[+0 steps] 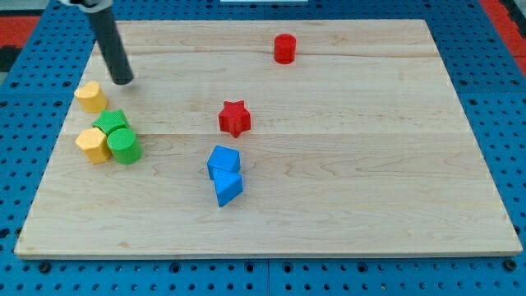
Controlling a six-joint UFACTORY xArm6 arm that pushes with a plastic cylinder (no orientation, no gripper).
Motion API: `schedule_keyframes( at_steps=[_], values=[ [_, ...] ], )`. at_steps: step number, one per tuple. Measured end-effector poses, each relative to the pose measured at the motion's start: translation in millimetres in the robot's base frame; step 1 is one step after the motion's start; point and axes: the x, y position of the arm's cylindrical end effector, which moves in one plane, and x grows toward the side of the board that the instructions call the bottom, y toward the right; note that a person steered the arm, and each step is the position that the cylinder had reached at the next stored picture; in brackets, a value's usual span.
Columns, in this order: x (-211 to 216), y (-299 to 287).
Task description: Push the yellow heart towards the green star
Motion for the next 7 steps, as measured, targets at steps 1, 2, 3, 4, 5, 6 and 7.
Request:
schedule_keyframes(
  at_steps=[1,2,3,4,5,6,7],
  values=[
    [0,-31],
    [0,-46],
    [7,-55],
    [7,-55],
    [14,-54],
    [34,-49],
    [60,-43]
  ],
)
